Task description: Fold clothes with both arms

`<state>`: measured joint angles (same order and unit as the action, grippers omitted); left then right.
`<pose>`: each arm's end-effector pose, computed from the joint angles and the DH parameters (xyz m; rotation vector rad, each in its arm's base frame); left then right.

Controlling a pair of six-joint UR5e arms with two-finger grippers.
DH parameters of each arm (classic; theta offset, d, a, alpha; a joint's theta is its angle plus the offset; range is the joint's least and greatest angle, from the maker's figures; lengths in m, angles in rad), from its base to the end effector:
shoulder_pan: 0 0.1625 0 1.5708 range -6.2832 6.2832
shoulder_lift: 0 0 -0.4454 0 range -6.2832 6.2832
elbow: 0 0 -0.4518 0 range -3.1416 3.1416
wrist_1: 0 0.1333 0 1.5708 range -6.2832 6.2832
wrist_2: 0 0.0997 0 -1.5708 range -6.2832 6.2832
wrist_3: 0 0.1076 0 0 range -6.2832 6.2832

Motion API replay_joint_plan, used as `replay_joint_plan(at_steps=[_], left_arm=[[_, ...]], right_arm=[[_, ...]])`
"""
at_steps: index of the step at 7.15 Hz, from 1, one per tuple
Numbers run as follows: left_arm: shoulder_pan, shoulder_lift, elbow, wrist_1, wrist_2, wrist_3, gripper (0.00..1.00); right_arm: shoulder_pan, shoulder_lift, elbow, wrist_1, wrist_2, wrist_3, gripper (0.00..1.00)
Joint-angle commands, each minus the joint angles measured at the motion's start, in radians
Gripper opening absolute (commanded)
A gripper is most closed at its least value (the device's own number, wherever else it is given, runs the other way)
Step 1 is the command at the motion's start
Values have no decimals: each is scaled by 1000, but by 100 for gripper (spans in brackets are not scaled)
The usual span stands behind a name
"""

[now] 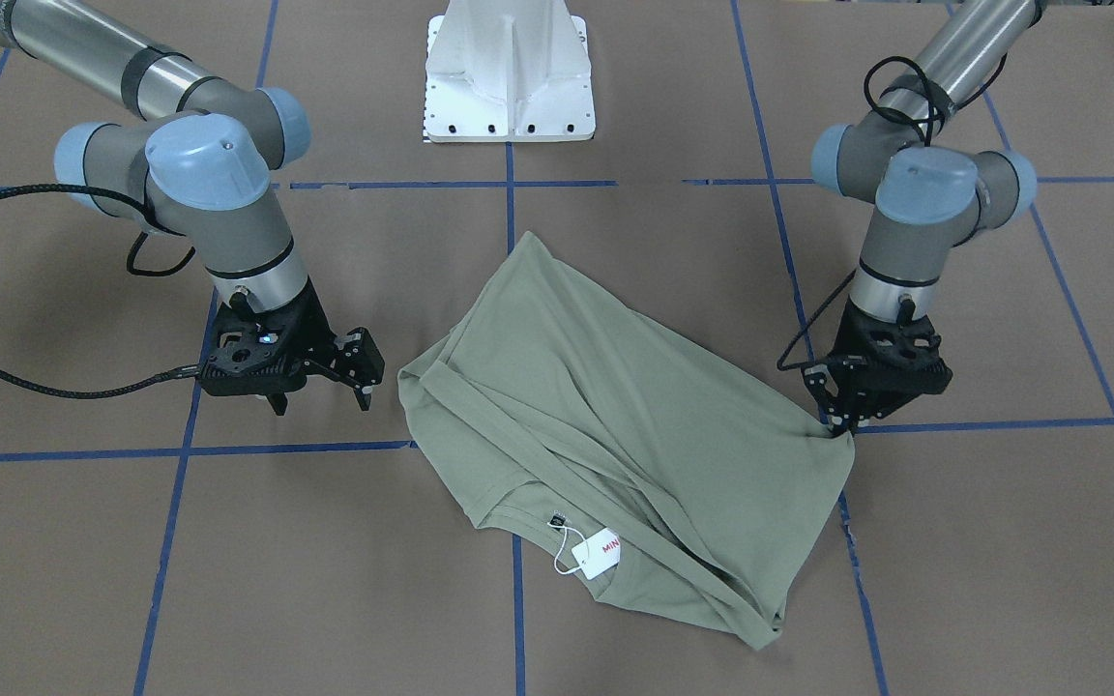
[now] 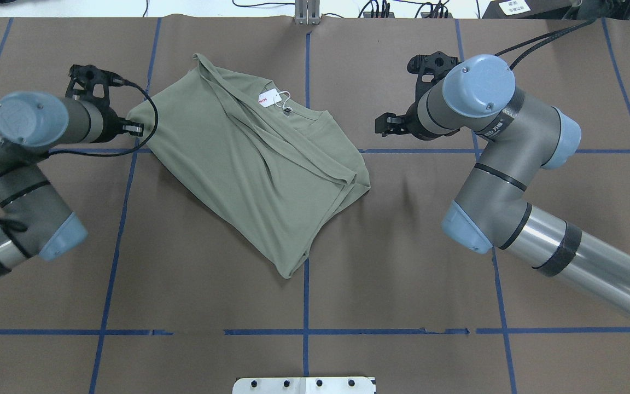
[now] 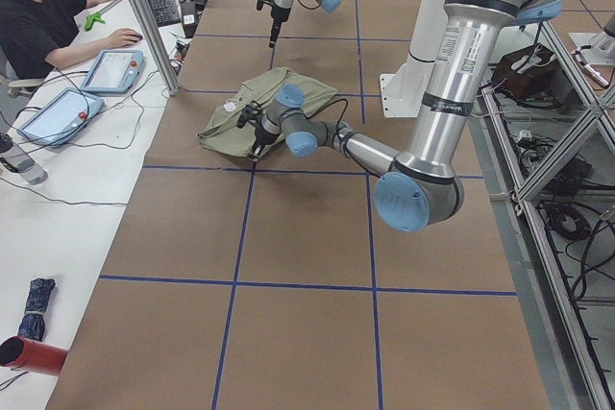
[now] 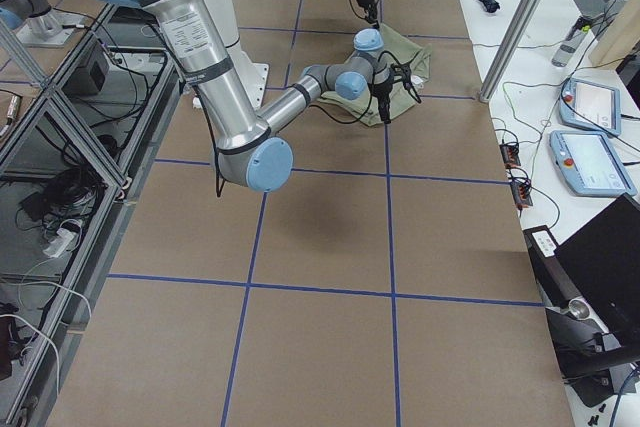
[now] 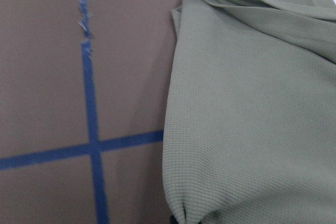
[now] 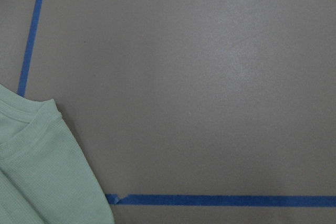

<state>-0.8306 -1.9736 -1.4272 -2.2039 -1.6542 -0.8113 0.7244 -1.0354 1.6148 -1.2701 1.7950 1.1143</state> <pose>0.4190 -0.6430 0.4461 0.5822 0.6800 -0.0291 -0.4889 -0.5787 0.2882 0.3140 -0.8451 0.1509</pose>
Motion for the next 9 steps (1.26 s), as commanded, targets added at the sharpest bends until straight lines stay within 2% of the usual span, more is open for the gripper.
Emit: replay_joint_plan(at_steps=[1,2,3,4,5,6,7,8,9], left_arm=[[-100,-251,390,-113,-1,113,0],[-120,-298,494,-155,1,136,0],[-133,-291,487,-161,-1,161,0],[-133,-242,425,-205,-7,168,98],[-134,-184,325,-226,-97,167,100],[-137,-138,251,-232,-208,144,100],[-128,-92,172,-232,-217,92,100],[-119,-68,124,-232,-220,40,100],[-117,-67,123,-234,-220,14,100]], right_arm=[[-8,0,17,0,0,1,100],[-14,-2,30,0,0,1,100],[-34,2,31,0,-2,33,100],[-74,24,27,2,-37,89,100],[-110,76,5,-2,-77,120,100],[-126,156,-65,-3,-121,195,100],[-147,258,-176,-3,-170,278,92],[-172,280,-205,-5,-175,424,72],[-204,276,-211,-8,-186,511,70]])
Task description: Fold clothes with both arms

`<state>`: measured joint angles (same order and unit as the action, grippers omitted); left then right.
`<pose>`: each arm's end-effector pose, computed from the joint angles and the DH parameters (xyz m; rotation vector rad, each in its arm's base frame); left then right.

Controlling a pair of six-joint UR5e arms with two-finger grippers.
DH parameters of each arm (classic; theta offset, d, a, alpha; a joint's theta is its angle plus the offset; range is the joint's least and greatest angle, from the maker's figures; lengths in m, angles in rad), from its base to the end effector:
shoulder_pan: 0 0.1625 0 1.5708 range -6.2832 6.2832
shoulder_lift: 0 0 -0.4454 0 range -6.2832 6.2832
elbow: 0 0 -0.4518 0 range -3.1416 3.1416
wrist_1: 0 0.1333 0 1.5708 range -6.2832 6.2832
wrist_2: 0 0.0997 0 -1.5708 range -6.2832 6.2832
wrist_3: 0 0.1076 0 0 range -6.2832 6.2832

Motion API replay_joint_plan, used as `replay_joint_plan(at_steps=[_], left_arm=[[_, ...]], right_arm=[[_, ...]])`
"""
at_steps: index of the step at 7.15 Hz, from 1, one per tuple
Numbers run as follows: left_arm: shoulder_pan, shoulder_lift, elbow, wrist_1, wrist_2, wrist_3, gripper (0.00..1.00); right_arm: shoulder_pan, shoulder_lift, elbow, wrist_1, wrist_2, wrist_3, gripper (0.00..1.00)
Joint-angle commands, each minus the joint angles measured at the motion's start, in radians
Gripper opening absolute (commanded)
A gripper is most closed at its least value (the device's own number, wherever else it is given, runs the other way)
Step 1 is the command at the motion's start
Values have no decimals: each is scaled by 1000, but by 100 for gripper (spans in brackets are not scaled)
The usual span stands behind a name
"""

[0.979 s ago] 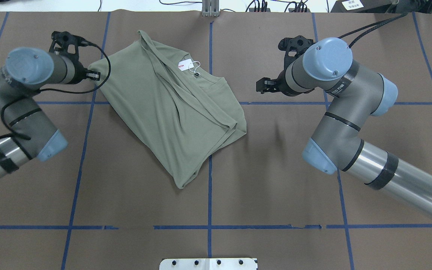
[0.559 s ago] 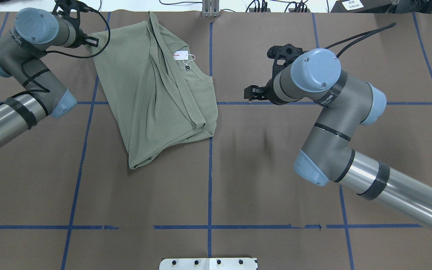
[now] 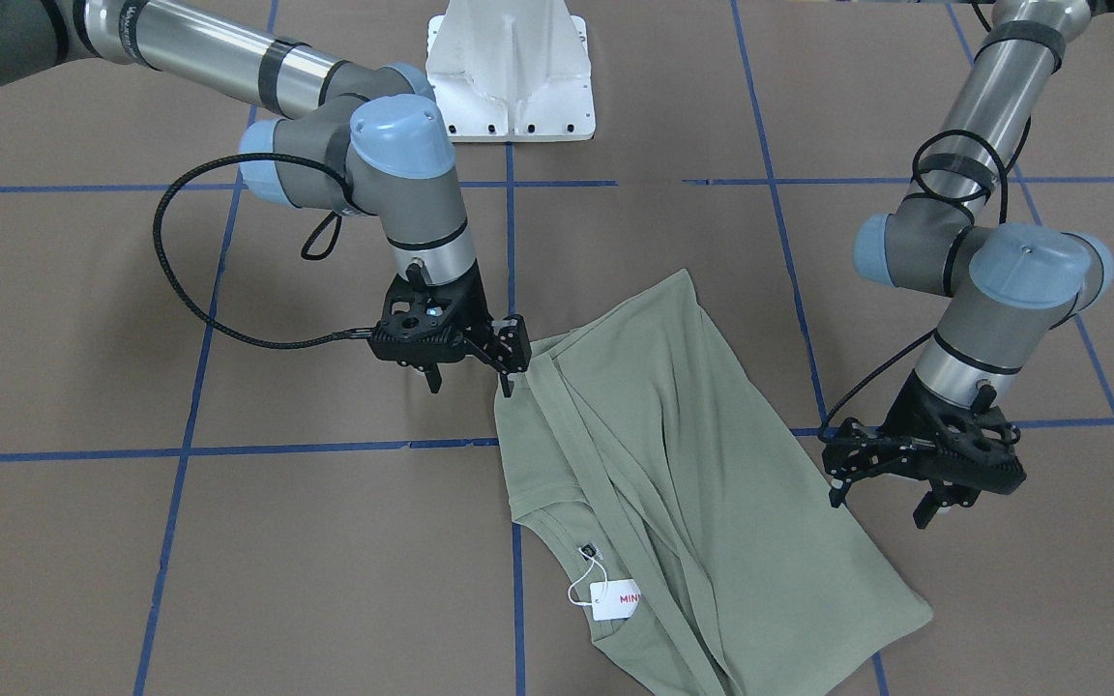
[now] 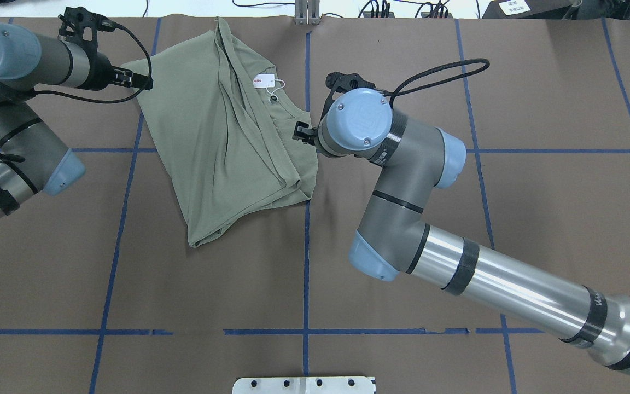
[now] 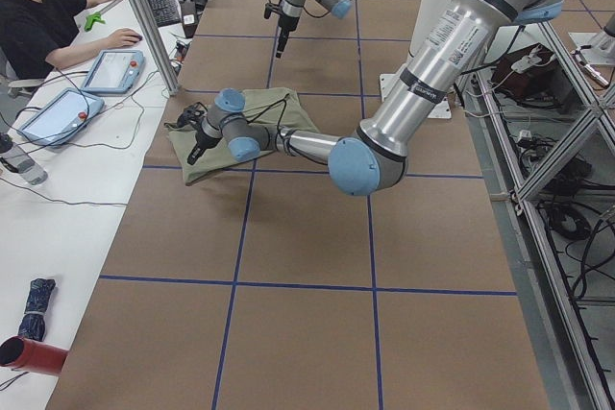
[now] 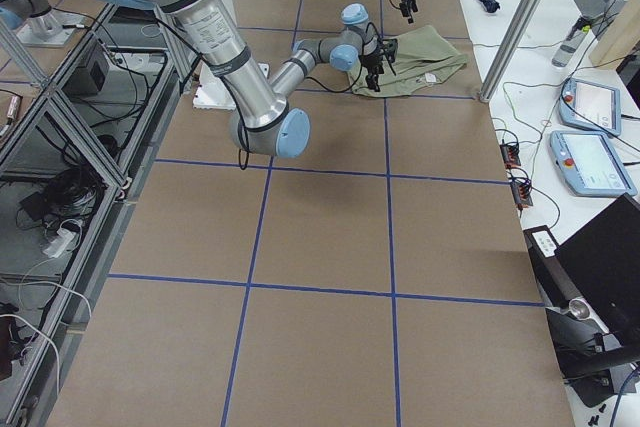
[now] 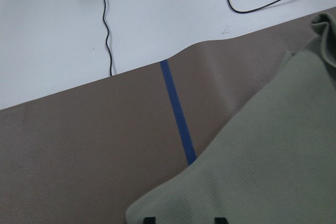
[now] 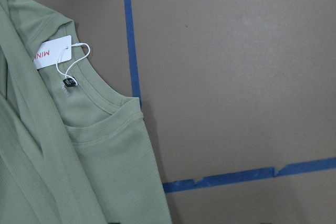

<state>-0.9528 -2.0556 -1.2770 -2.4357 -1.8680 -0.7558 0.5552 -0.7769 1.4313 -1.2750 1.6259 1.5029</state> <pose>0.3746 -0.7027 0.4347 0.6389 0.8715 0.0328 -0.6309 -0.5412 0.1811 0.2448 -0.9274 0.4236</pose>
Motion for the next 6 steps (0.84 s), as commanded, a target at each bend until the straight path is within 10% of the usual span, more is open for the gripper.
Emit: replay_joint_plan(at_steps=[1,6], left_arm=[[5,15,-27,-2,-6,-43,100],[20,15,-18,-3,-5,-43,100]], right_arm=[[-58,11,-50,-1,-59,191,70],[-78,13,-75,0,-100,171,58]])
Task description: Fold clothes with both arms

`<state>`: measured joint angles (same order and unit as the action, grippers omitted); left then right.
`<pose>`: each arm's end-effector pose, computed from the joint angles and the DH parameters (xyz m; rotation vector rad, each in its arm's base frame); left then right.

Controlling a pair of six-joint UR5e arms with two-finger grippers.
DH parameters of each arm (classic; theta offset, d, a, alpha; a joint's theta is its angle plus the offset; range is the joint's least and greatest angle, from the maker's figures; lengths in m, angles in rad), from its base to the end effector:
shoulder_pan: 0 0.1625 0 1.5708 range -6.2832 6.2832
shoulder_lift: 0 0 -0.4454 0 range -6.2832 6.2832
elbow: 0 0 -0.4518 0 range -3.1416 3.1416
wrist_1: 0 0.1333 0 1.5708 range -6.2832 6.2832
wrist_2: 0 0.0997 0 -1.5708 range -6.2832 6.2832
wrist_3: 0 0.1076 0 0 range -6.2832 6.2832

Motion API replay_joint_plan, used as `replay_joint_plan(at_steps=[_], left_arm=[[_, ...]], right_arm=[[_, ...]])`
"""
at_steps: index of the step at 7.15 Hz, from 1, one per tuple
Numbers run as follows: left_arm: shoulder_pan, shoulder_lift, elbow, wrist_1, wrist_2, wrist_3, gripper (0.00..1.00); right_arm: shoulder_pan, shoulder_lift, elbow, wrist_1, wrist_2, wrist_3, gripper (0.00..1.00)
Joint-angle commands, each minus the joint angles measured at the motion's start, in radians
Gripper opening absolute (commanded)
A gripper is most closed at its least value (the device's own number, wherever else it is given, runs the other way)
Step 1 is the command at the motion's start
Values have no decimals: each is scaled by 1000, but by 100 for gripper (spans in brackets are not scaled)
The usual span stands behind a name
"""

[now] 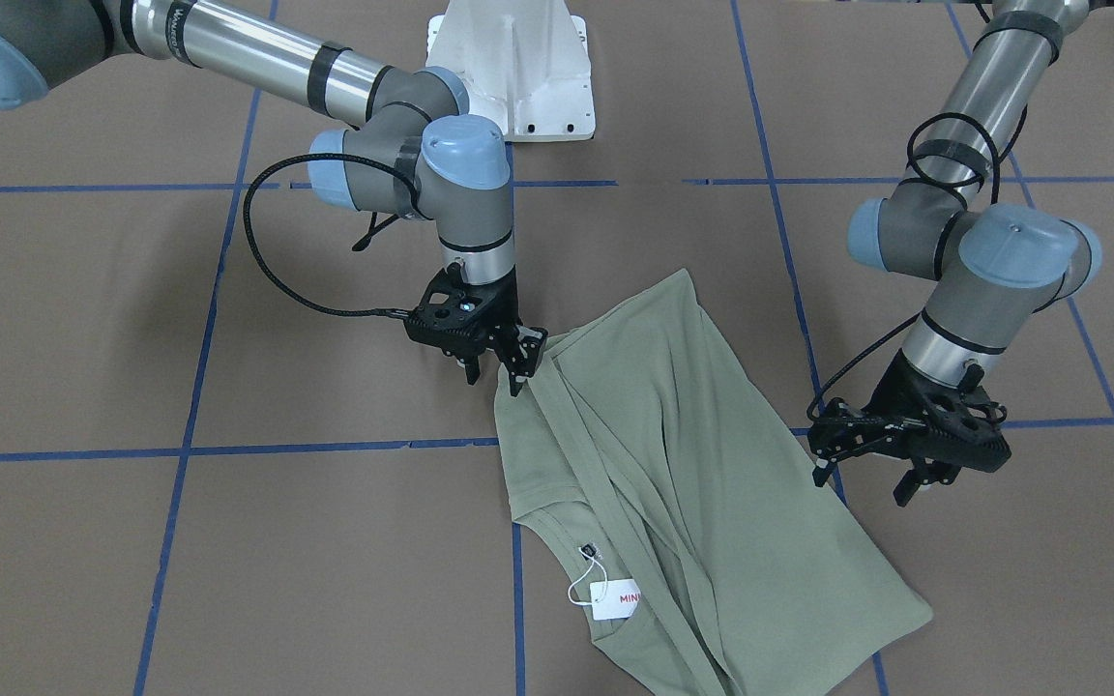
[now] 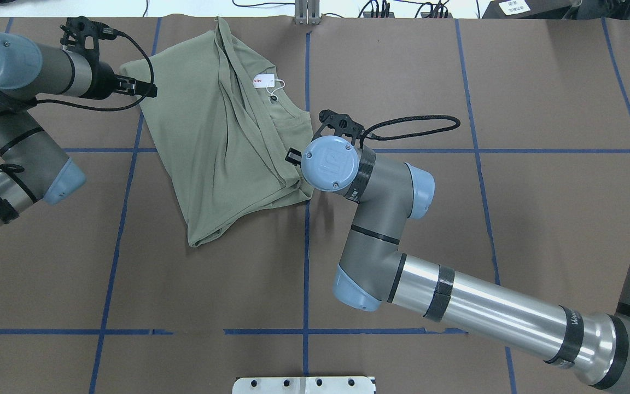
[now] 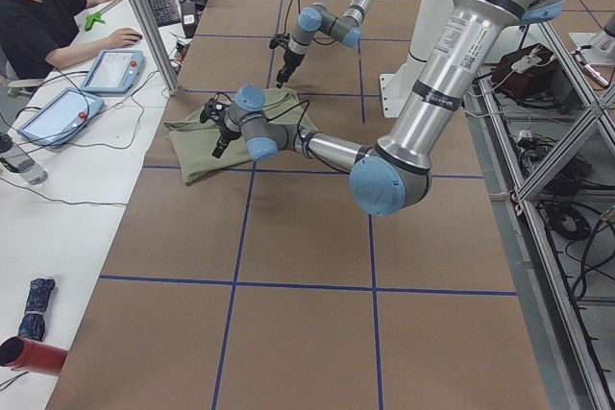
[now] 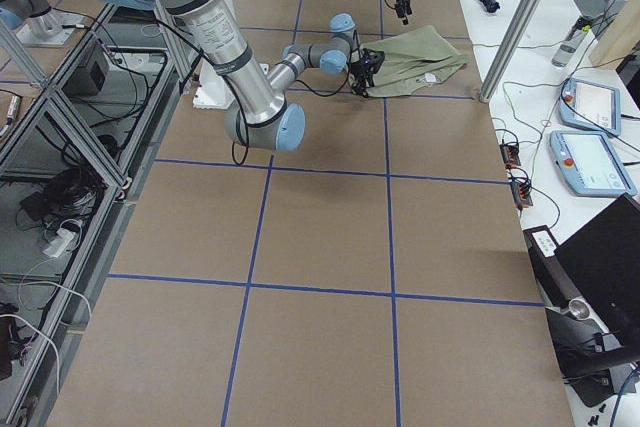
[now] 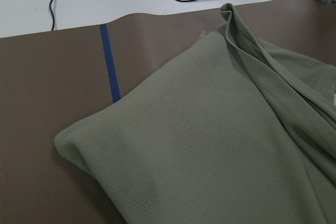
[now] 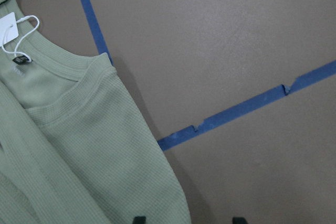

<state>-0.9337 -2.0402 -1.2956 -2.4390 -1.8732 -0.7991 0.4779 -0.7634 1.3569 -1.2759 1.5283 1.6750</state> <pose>0.3844 -0.6897 0.4354 0.6131 0.8982 0.0149 -0.6848 -0.5100 0.2082 0.2069 -0.8779 0.5616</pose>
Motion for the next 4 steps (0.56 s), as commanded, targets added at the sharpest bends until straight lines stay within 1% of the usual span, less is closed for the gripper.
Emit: replay_joint_plan(at_steps=[1,2,4], left_arm=[[1,2,1,0,0,0,100],[1,2,1,0,0,0,100],[1,2,1,0,0,1,100]], right_arm=[[-1,0,-4,1,-5,-3,57],[-5,0,-4,1,-14,-3,57],[-10,3,-4,3,-19,-1,52]])
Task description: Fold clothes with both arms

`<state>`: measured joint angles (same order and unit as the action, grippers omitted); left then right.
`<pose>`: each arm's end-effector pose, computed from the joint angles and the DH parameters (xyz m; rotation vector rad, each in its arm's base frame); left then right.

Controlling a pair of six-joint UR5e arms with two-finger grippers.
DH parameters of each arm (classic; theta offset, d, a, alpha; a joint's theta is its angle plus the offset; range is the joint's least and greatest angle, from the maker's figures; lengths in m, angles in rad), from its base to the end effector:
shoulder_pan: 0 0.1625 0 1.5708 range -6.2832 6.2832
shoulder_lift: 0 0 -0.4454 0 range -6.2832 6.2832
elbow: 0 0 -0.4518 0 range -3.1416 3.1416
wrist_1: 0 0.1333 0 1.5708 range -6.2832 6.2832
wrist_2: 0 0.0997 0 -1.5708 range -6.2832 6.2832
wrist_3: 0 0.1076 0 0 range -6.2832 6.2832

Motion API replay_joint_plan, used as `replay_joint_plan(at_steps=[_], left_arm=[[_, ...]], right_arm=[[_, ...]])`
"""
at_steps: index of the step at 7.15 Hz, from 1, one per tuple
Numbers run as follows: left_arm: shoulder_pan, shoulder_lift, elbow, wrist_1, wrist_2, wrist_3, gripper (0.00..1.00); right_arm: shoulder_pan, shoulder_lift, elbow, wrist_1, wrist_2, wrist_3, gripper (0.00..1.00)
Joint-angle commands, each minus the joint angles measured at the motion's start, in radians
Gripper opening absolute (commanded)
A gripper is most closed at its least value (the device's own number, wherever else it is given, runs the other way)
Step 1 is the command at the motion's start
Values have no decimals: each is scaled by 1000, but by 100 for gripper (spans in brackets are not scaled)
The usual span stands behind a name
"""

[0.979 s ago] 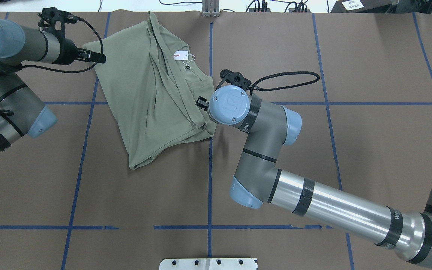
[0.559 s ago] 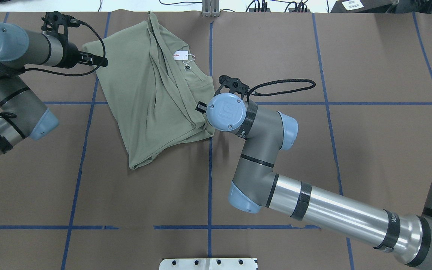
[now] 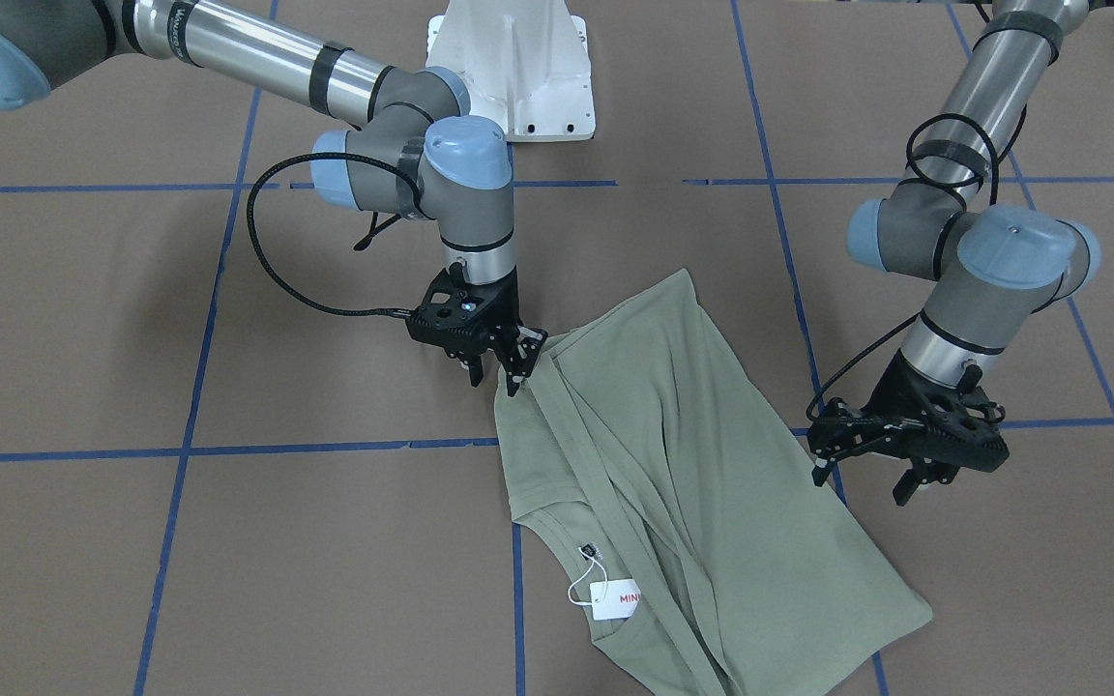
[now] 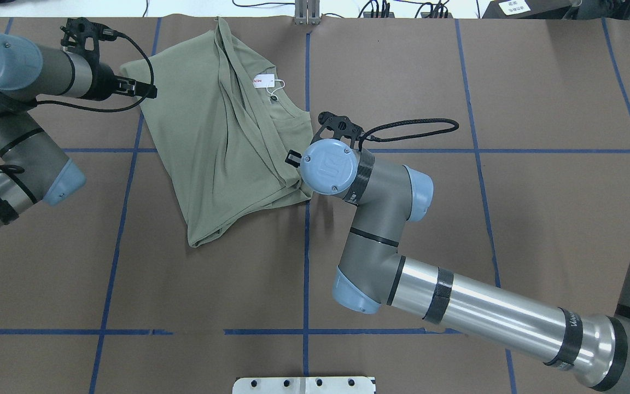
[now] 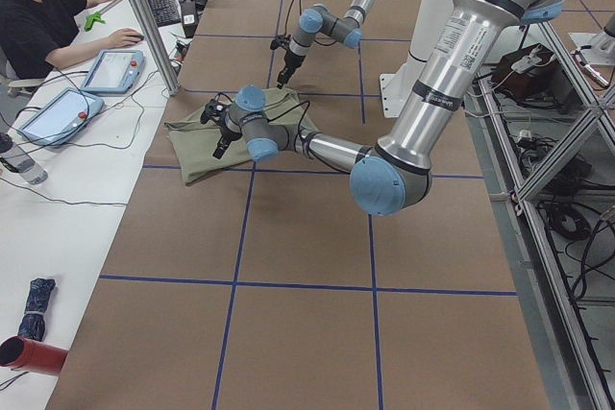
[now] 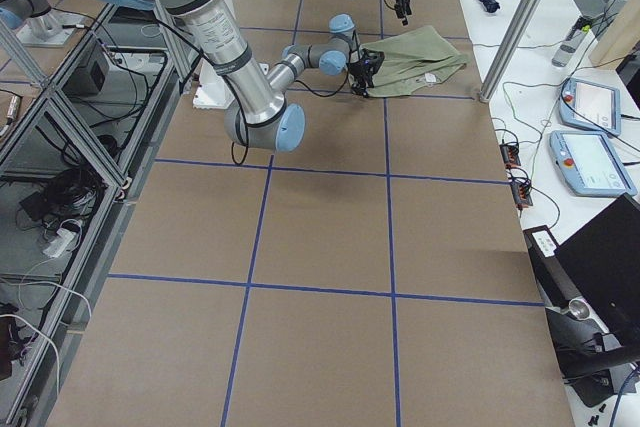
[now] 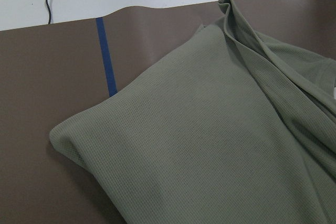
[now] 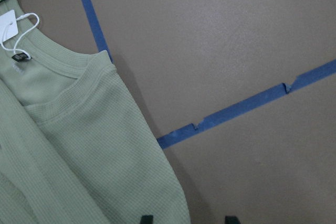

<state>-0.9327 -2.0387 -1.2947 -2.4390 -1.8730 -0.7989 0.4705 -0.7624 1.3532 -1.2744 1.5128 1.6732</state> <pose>0.3849 -0.6891 0.4371 0.6110 0.8969 0.0154 -0.6887 -0.5068 0.2090 0.2186 -0.8744 0.5600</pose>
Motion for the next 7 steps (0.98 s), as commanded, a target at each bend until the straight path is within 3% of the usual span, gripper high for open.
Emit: replay_joint_plan(at_steps=[1,4,7], left_arm=[[0,0,2,0,0,1,100],[0,0,3,0,0,1,100],[0,0,3,0,2,4,100]], right_arm=[[-3,2,0,1,-3,0,51],[-18,0,0,3,-22,0,50],[-26,-1,-2,3,-29,2,40]])
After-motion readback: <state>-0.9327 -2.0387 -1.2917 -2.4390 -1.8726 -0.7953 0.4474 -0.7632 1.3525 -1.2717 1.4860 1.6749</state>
